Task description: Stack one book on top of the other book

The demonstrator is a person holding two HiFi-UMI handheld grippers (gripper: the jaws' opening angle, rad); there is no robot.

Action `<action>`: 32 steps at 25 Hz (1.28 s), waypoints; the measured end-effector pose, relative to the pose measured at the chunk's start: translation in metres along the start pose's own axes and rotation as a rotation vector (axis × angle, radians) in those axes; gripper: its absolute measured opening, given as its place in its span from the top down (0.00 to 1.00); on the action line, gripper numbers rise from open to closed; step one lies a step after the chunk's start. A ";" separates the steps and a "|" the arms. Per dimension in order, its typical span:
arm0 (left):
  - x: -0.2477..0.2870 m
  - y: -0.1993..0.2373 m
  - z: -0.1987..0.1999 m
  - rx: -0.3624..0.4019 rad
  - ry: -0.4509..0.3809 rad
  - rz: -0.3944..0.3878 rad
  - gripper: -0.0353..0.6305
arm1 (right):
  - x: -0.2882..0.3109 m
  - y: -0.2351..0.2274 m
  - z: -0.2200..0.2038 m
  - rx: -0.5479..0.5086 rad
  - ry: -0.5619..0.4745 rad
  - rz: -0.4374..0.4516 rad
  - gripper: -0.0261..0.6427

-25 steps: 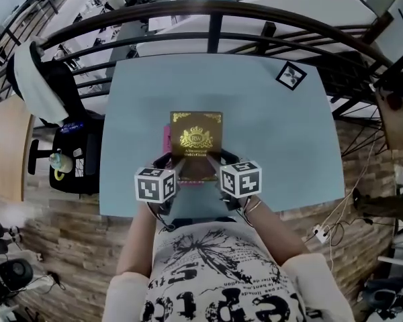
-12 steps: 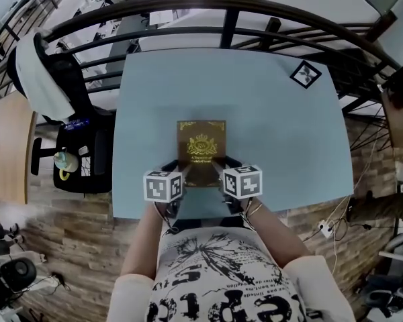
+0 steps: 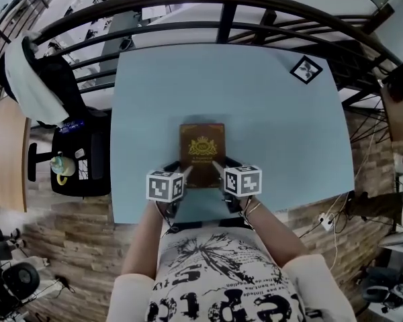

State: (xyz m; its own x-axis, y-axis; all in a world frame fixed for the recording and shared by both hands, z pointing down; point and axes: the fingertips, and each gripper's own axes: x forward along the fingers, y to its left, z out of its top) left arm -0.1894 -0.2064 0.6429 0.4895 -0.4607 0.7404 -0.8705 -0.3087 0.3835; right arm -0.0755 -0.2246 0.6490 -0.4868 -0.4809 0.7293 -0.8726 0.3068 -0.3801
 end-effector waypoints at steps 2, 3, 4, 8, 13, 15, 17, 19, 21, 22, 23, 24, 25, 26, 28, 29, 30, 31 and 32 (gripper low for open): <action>0.001 0.000 0.000 0.018 0.006 -0.002 0.65 | 0.003 -0.002 -0.001 0.003 0.006 -0.004 0.69; 0.002 0.000 0.000 0.023 0.007 -0.002 0.65 | 0.003 -0.003 -0.002 0.003 0.010 -0.005 0.69; 0.002 -0.001 0.000 0.024 0.006 -0.001 0.65 | 0.003 -0.004 -0.002 0.002 0.013 -0.005 0.69; 0.003 -0.001 0.000 0.014 -0.004 -0.001 0.65 | 0.003 -0.004 -0.001 -0.034 0.019 -0.014 0.67; -0.001 0.004 0.004 0.015 -0.022 0.044 0.65 | -0.001 -0.008 0.002 -0.097 0.031 -0.075 0.62; -0.009 0.010 0.013 0.021 -0.058 0.090 0.65 | -0.006 -0.006 0.008 -0.119 0.025 -0.087 0.61; -0.021 0.012 0.024 0.033 -0.099 0.118 0.65 | -0.015 -0.003 0.016 -0.141 0.001 -0.087 0.61; -0.034 0.008 0.036 0.062 -0.140 0.134 0.65 | -0.027 0.002 0.026 -0.173 -0.031 -0.084 0.65; -0.048 0.000 0.050 0.111 -0.186 0.145 0.65 | -0.039 0.008 0.039 -0.218 -0.075 -0.081 0.73; -0.055 -0.004 0.058 0.138 -0.214 0.150 0.68 | -0.046 0.011 0.046 -0.241 -0.104 -0.082 0.76; -0.062 -0.009 0.066 0.163 -0.245 0.156 0.73 | -0.052 0.014 0.054 -0.260 -0.137 -0.084 0.81; -0.070 -0.014 0.073 0.185 -0.279 0.161 0.78 | -0.059 0.017 0.061 -0.276 -0.174 -0.087 0.86; -0.078 -0.019 0.080 0.207 -0.316 0.162 0.83 | -0.067 0.022 0.069 -0.290 -0.213 -0.087 0.92; -0.086 -0.025 0.087 0.230 -0.358 0.155 0.86 | -0.074 0.027 0.076 -0.303 -0.255 -0.078 0.97; -0.104 -0.039 0.101 0.283 -0.449 0.128 0.89 | -0.090 0.043 0.091 -0.325 -0.342 -0.035 0.97; -0.114 -0.047 0.108 0.313 -0.494 0.113 0.90 | -0.098 0.051 0.099 -0.332 -0.384 -0.013 0.97; -0.124 -0.055 0.115 0.343 -0.539 0.100 0.91 | -0.106 0.058 0.106 -0.340 -0.422 0.001 0.97; -0.134 -0.063 0.122 0.372 -0.581 0.088 0.91 | -0.114 0.064 0.112 -0.353 -0.456 0.006 0.97; -0.144 -0.070 0.128 0.399 -0.622 0.078 0.91 | -0.121 0.069 0.118 -0.372 -0.487 0.007 0.97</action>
State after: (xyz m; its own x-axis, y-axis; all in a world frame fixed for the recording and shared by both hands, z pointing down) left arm -0.1923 -0.2246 0.4384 0.4693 -0.8432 0.2622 -0.8768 -0.4801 0.0253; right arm -0.0815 -0.2418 0.4672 -0.5316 -0.7713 0.3500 -0.8394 0.5350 -0.0960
